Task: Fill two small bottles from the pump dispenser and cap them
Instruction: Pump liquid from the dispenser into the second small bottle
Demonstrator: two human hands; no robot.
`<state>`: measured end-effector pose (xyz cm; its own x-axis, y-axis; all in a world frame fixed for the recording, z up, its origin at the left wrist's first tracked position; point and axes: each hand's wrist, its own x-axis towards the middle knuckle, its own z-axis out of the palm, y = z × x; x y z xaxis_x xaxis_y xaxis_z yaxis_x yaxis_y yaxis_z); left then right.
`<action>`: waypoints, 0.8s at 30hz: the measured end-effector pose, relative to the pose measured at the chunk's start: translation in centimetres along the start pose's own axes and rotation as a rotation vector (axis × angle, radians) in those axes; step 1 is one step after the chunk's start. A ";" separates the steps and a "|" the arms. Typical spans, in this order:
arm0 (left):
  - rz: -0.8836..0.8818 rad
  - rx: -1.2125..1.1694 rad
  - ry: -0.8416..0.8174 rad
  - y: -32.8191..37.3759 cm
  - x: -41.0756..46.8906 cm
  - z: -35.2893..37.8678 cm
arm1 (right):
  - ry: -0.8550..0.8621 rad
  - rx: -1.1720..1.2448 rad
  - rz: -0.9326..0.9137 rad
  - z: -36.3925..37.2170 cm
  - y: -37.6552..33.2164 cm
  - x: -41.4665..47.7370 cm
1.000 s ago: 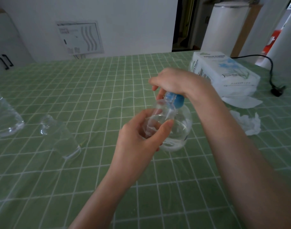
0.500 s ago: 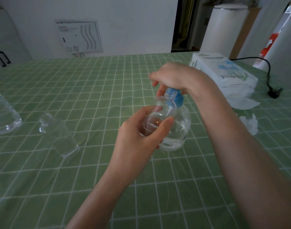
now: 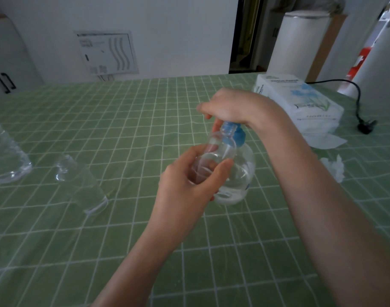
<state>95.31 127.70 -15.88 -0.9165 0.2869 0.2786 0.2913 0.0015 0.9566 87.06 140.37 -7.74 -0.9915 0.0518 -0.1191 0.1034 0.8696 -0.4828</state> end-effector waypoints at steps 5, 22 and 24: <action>0.010 -0.014 -0.007 0.0 0.0 0.0 | -0.012 0.000 0.008 -0.1 0.0 0.0; 0.011 0.014 -0.004 -0.2 0.0 -0.1 | -0.011 0.034 -0.014 0.1 0.3 0.0; 0.014 -0.001 -0.007 0.0 0.1 0.0 | -0.004 0.041 -0.025 -0.1 0.3 0.0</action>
<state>95.24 127.68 -15.88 -0.9102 0.2939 0.2918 0.3041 -0.0041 0.9526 87.04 140.69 -7.81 -0.9936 0.0286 -0.1095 0.0819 0.8496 -0.5210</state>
